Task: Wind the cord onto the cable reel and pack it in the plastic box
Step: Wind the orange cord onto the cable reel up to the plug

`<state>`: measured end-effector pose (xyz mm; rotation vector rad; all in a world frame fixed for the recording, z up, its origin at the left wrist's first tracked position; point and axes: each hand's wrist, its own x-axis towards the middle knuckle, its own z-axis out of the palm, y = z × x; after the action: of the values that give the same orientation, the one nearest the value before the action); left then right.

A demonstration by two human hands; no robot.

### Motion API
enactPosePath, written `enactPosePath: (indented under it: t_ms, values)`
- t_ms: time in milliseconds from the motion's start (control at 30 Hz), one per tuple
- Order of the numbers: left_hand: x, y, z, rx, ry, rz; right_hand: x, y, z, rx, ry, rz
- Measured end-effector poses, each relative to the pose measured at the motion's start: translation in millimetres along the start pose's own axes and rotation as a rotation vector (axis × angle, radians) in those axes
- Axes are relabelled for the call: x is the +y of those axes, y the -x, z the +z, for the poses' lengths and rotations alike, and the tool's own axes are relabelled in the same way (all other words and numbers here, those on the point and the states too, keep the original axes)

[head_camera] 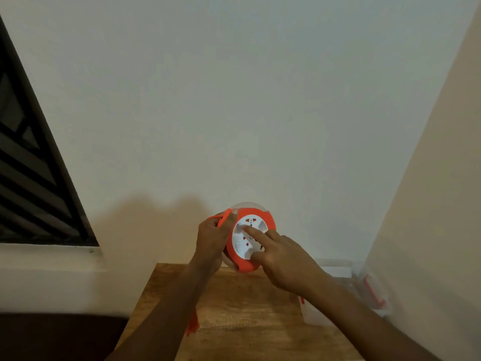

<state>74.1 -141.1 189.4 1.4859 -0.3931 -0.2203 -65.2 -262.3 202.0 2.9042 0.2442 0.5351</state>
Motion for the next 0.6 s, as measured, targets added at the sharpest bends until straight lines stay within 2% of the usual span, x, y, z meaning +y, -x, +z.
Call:
enactPosePath:
  t_ms: [300, 433, 600]
  values:
    - [1.6, -2.5, -8.3, -0.147, -0.068, -0.01, 4.5, -9.0, 0.5, -0.153, 0.197, -0.132]
    - [2.2, -3.2, -9.7, -0.195, -0.114, -0.002, -0.9, -9.2, 3.4, -0.23, 0.225, -0.082]
    - [7.7, -7.2, -10.3, -0.185, -0.166, 0.059, -11.3, -8.2, 11.7, -0.223, 0.254, 0.009]
